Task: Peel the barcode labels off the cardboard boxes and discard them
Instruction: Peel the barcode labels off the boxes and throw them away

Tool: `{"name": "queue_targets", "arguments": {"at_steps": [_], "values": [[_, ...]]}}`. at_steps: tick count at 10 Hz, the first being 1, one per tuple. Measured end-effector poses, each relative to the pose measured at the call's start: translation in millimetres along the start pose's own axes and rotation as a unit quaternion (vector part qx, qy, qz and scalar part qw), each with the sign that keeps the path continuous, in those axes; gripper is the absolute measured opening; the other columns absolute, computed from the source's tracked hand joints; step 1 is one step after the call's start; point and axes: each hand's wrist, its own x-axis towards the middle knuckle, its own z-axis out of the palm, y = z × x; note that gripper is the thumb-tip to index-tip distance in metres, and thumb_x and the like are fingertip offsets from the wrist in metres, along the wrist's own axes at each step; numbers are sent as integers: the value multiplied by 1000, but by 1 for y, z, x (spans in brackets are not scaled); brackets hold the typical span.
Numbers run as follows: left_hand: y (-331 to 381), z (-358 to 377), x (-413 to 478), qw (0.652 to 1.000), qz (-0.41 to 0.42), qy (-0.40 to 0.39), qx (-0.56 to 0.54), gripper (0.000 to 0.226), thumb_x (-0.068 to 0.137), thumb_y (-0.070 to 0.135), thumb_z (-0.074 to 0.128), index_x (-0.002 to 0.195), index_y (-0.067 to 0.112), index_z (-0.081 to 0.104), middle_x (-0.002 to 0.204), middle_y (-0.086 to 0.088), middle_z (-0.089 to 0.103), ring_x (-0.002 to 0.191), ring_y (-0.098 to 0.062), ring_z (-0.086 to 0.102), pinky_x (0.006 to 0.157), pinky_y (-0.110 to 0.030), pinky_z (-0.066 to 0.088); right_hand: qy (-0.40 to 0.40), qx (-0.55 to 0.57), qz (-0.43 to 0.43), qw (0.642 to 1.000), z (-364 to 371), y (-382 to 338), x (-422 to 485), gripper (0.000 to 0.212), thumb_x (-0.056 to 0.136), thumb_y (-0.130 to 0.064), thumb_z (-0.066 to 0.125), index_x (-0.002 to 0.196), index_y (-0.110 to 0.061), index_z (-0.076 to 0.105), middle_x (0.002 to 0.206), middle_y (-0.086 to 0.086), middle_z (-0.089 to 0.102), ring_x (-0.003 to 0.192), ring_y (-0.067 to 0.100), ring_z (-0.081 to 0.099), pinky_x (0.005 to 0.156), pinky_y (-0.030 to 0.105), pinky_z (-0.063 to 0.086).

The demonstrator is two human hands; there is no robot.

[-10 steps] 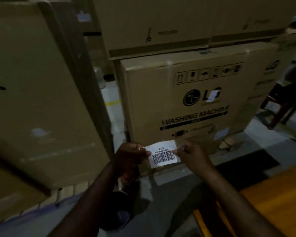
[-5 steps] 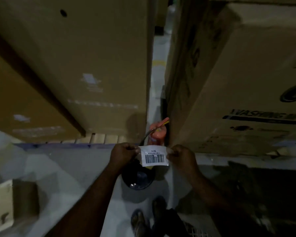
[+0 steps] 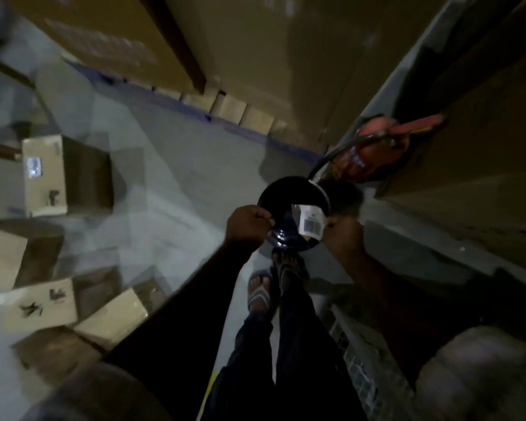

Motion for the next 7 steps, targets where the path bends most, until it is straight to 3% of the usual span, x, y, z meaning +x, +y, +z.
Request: {"name": "queue_targets", "arguments": {"at_steps": [1,2,3,4,5,6,7], "values": [[-10,14,14,1000,-21,-12,1,13,67,20,74,63,12,65,58,-2,65,68,-23,67,67,-31,52,-16,22,-10,1000,26,4,28,18,81,5,56,84,-1,72,86,21,69,87,34,65,72,34,47],[-15,16,20,999,-42,-32,9,12,65,27,74,65,17,68,75,-9,71,83,-29,73,82,-41,57,-31,25,-3,999,48,9,48,17,85,-5,60,93,-2,74,95,24,72,91,40,66,82,44,54],[-18,12,27,998,-48,-40,32,7,73,25,69,76,20,73,88,-11,74,91,-29,72,85,-43,58,-75,7,-16,997,77,23,67,14,86,-10,61,89,-12,75,95,18,73,89,28,68,84,40,54],[-15,2,27,996,-66,-47,45,13,91,11,57,91,18,68,81,-1,69,77,-20,68,83,-36,59,-147,-9,-22,989,61,-8,42,19,91,-9,54,97,-12,72,97,7,70,94,22,64,86,32,48],[-16,-15,28,996,-72,-38,40,18,92,11,58,77,21,63,74,0,65,70,-19,65,75,-32,56,-173,-37,-28,984,59,-23,26,24,91,-9,53,106,-9,72,108,11,70,104,28,63,87,29,47],[-23,-39,23,998,-65,-10,23,10,86,15,67,77,16,68,79,-12,70,82,-30,72,74,-33,54,-163,-85,-61,981,67,-45,13,23,91,-10,52,96,-9,74,108,13,71,105,32,64,86,29,46],[-35,-74,9,998,-56,25,1,12,86,17,70,92,7,71,93,-19,74,88,-31,73,84,-40,56,-166,-107,-100,975,79,-87,-9,24,94,-16,50,93,-4,71,103,19,70,99,34,64,82,31,45]]}}
